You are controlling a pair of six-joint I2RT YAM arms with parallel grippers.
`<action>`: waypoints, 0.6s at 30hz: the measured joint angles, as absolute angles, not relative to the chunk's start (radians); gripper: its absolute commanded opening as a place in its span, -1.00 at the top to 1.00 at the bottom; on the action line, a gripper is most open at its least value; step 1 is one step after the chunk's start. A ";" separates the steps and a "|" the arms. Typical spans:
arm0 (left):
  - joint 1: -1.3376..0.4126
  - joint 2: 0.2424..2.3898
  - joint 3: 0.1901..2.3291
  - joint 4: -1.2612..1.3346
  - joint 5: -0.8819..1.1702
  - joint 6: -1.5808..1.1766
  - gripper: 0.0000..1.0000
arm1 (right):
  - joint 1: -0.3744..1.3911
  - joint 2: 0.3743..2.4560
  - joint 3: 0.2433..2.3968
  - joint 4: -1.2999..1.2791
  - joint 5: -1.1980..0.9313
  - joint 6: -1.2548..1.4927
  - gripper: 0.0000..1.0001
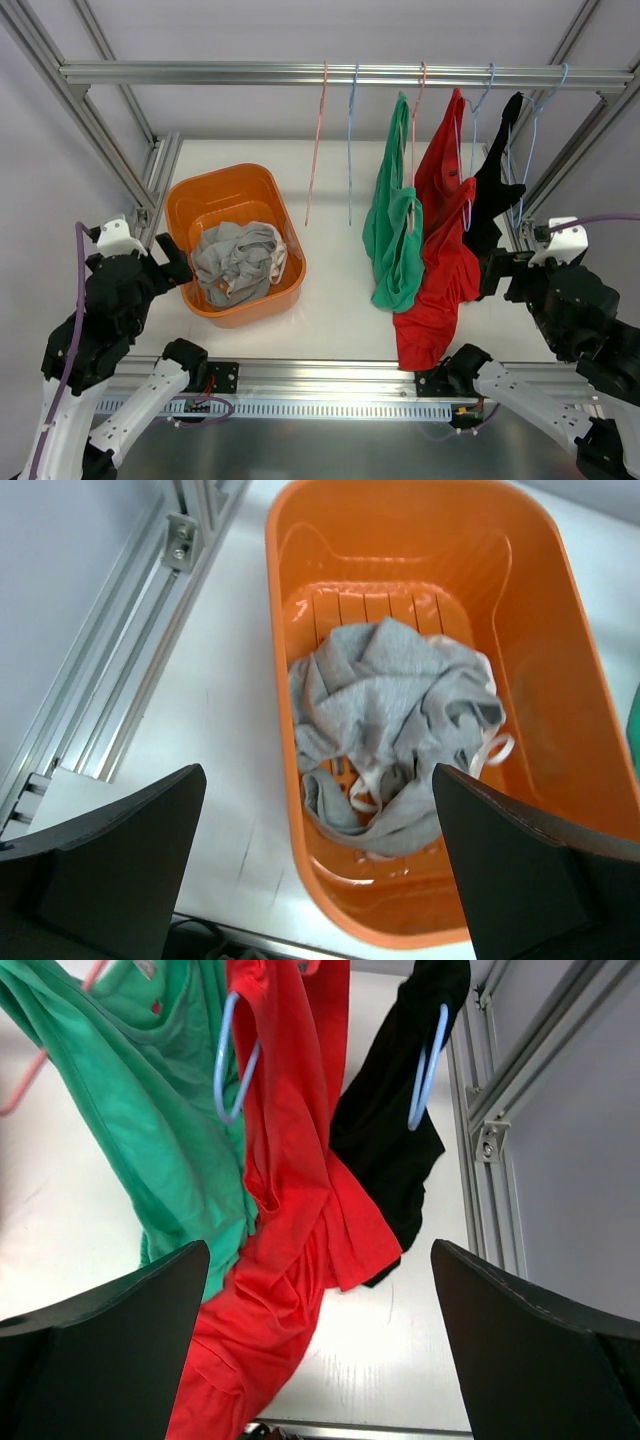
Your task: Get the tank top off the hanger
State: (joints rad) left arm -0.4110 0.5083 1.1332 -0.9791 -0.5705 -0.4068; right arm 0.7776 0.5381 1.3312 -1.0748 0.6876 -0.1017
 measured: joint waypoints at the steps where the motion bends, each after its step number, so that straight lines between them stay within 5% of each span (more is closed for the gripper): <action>1: -0.411 0.484 1.118 -0.987 -0.543 -0.394 -0.97 | 0.778 0.530 1.327 -1.085 0.691 -0.101 -0.99; 18: -0.411 0.337 1.049 -1.000 -0.342 -0.276 -0.97 | 0.778 0.484 1.247 -1.157 0.719 -0.079 -0.99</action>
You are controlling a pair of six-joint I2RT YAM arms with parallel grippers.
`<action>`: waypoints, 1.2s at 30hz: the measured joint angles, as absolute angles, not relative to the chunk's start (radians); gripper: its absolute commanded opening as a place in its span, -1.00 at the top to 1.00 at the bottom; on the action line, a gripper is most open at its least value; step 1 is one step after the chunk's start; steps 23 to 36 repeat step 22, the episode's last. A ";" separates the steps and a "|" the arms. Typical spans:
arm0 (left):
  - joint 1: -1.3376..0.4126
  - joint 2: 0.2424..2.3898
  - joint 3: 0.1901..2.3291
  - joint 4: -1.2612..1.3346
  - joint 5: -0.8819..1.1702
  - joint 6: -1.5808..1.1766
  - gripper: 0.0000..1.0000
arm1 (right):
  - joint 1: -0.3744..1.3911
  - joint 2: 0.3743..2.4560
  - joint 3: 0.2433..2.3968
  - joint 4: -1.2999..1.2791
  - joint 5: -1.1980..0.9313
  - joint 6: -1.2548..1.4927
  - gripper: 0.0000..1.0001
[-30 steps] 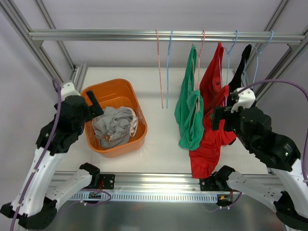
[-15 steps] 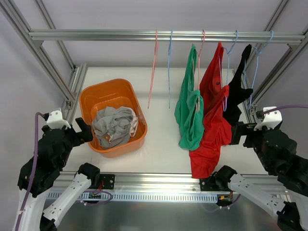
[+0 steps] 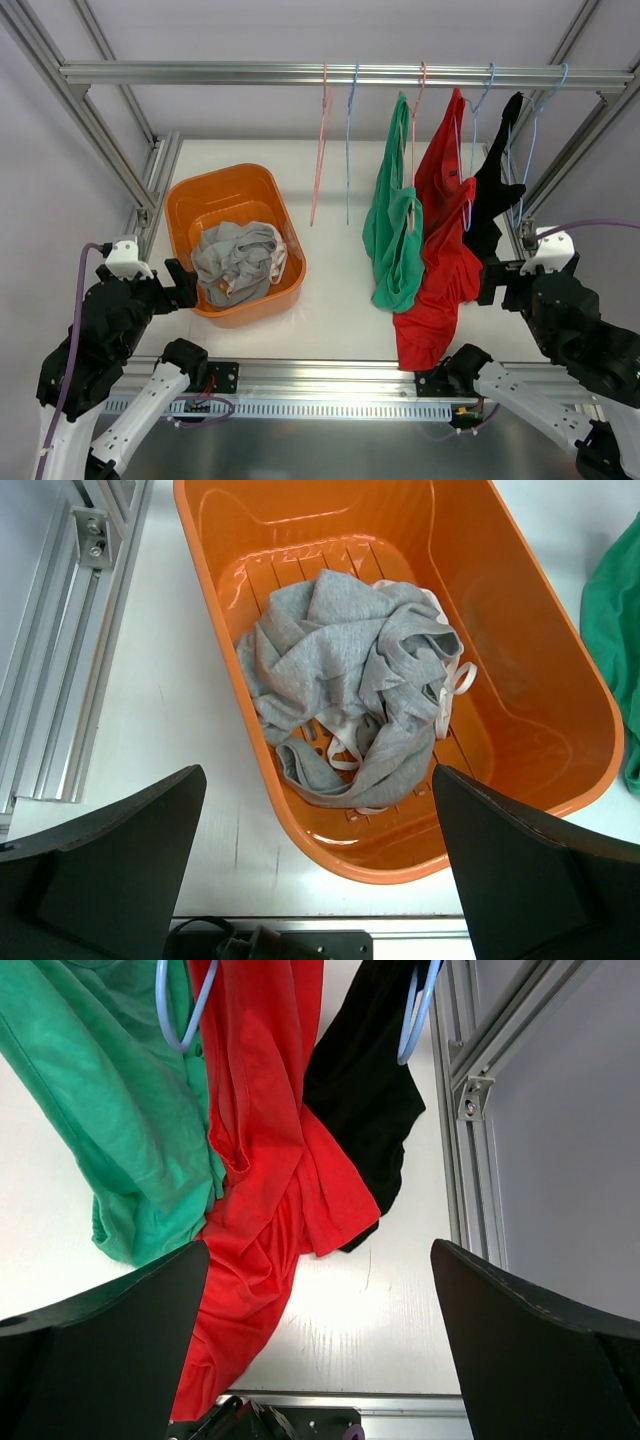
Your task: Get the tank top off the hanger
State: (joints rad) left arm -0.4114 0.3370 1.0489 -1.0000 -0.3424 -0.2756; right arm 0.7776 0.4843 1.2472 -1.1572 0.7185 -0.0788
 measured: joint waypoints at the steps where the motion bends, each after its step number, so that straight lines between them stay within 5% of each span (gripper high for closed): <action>1: -0.411 0.335 1.045 -1.000 -0.342 -0.276 -0.97 | 0.778 0.490 1.243 -1.157 0.721 -0.078 -0.99; 36: -0.411 0.318 0.999 -0.981 -0.345 -0.279 -0.97 | 0.778 0.548 1.164 -1.084 0.723 -0.056 -0.99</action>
